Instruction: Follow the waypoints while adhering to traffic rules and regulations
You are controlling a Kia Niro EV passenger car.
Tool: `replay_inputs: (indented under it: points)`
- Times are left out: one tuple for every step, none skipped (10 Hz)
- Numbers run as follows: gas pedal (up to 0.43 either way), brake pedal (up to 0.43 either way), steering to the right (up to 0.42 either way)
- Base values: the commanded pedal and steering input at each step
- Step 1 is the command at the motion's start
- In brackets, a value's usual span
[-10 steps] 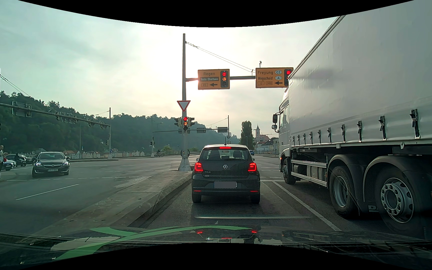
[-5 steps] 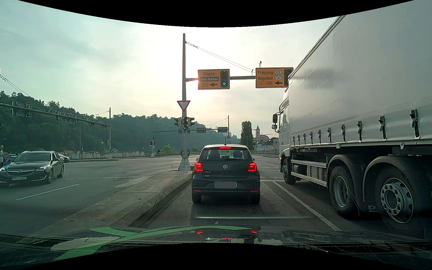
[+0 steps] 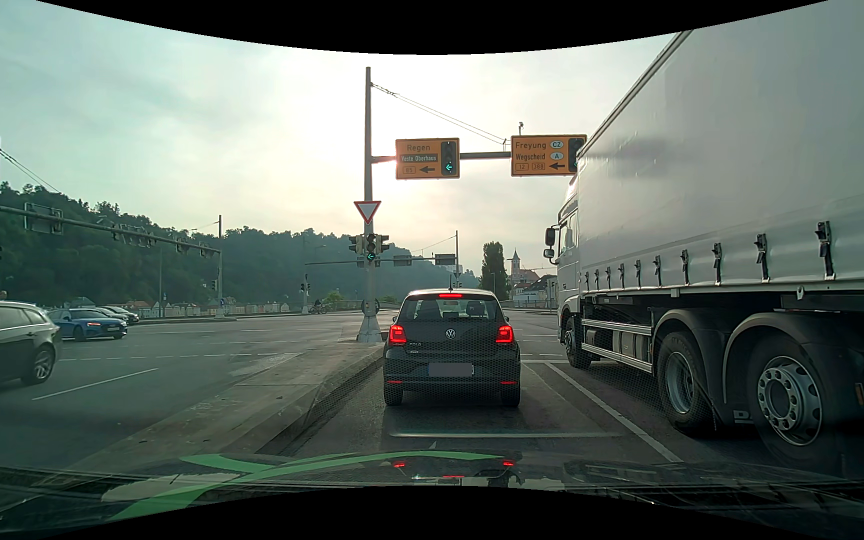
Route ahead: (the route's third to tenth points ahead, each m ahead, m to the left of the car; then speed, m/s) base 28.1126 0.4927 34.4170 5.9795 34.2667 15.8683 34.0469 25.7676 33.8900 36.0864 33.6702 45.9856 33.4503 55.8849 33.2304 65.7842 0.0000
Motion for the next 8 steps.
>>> replay_inputs:
  points:
    - [0.0, 0.299, 0.002]
    - [0.0, 0.299, 0.002]
    - [0.0, 0.299, 0.002]
    - [0.0, 0.299, 0.002]
    - [0.0, 0.299, 0.002]
    - [0.0, 0.299, 0.002]
    - [0.0, 0.305, 0.002]
    - [0.0, 0.305, 0.002]
